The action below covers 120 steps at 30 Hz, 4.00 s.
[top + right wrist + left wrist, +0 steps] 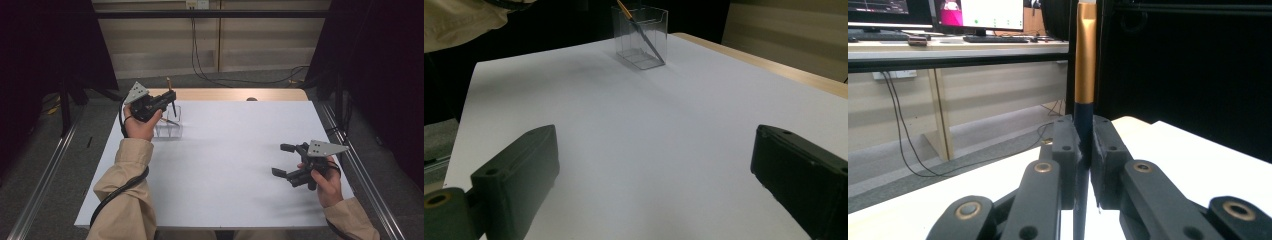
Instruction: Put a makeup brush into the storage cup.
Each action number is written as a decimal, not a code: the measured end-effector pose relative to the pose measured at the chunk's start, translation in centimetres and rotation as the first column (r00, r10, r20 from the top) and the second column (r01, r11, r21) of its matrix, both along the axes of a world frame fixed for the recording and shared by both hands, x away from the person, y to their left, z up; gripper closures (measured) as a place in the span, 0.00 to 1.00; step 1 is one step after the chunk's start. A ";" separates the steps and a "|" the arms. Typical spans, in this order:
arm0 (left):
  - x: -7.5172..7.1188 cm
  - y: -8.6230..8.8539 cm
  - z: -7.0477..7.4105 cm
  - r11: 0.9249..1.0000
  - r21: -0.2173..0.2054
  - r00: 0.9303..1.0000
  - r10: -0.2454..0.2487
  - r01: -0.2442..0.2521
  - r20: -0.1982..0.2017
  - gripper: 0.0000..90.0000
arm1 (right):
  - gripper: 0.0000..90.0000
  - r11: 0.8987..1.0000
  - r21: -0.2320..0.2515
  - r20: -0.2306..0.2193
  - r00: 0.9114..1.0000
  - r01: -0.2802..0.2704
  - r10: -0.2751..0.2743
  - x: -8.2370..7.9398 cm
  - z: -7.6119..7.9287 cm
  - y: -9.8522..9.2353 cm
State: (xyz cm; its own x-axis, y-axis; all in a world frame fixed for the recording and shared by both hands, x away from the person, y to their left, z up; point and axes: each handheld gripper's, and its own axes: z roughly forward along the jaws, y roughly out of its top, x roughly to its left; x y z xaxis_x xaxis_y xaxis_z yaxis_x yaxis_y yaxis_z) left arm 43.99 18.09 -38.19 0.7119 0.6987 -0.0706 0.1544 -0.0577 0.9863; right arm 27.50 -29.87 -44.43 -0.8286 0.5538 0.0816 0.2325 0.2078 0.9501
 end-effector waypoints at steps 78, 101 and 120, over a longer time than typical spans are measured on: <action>-0.1 -0.5 -2.6 0.998 -0.045 0.995 0.036 -0.040 -0.093 0.31 | 0.05 1.000 0.006 0.009 1.000 -0.014 0.014 -0.1 0.2 0.1; -1.8 0.1 -2.5 0.996 -0.055 0.995 -0.068 0.064 -0.073 0.00 | 0.05 1.000 0.000 0.011 1.000 0.007 -0.007 -0.6 0.3 -0.4; -3.1 0.7 -3.4 0.994 -0.054 0.992 -0.100 0.096 -0.079 0.00 | 0.05 1.000 -0.005 0.010 1.000 0.025 -0.025 -1.0 0.2 -0.8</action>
State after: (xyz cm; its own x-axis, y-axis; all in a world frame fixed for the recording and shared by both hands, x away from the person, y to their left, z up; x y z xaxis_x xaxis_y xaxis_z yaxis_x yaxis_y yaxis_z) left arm 40.91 18.81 -41.59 0.7672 0.6202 -0.1638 0.2302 -0.0278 0.9727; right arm 26.53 -30.63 -44.19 -0.8151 0.5750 0.0707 0.2283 0.2067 0.9514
